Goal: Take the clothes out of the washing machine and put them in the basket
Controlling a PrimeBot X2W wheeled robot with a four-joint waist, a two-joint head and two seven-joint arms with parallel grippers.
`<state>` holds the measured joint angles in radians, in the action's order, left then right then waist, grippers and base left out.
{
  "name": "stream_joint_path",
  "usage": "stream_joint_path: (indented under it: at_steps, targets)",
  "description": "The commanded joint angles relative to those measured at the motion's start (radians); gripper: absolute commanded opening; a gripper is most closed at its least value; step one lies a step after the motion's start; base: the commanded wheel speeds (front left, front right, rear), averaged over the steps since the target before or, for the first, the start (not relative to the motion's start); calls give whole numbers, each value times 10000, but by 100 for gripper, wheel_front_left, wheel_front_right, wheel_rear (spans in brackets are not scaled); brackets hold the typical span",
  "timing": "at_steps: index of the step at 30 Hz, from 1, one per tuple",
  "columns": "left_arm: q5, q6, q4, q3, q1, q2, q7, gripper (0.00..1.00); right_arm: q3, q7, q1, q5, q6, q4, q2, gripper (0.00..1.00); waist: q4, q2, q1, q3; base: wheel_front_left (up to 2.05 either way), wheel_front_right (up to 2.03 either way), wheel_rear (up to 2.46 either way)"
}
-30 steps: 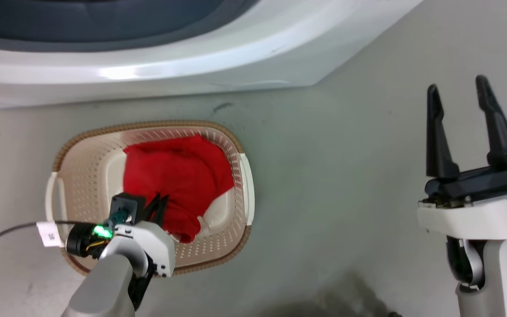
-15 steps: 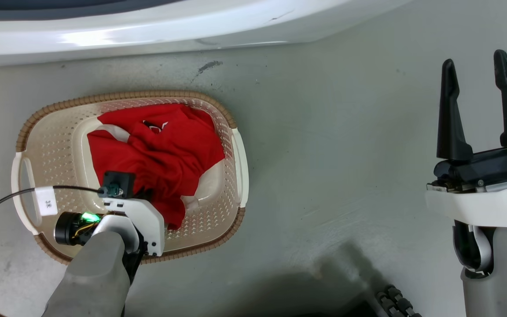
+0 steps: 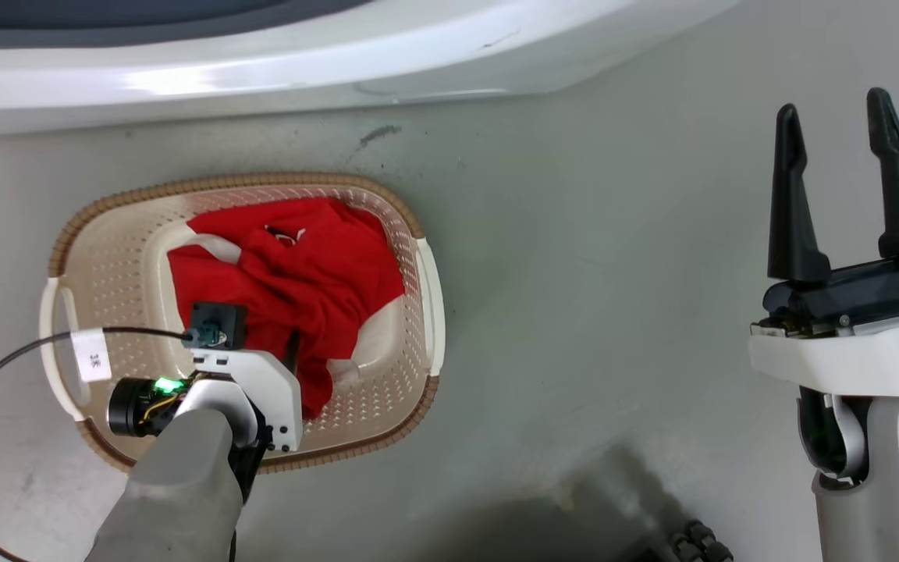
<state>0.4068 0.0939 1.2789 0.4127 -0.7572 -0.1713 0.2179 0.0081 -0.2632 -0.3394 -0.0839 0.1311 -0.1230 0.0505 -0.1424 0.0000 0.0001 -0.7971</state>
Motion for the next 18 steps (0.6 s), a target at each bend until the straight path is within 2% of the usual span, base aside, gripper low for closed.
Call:
stream_joint_path:
  at_steps: [1,8,14,18]
  targets:
    - [4,-57,23,-4,143,37,103,100,1,-23,101,38,-7,42,-7,100,97,0,-1,304,0,0,0]
    - [427,-222,-473,-494,708,162,475,100,54,-23,480,170,-7,200,-4,100,359,0,-1,1480,0,0,0]
    - [113,-642,-2895,-1341,1767,-128,470,100,34,-23,860,263,-7,358,-5,100,550,0,-1,2348,0,0,0]
    - [-286,-816,-4498,-2115,2528,-50,473,100,-40,-23,1150,330,-7,451,-4,100,692,0,-1,2850,0,0,0]
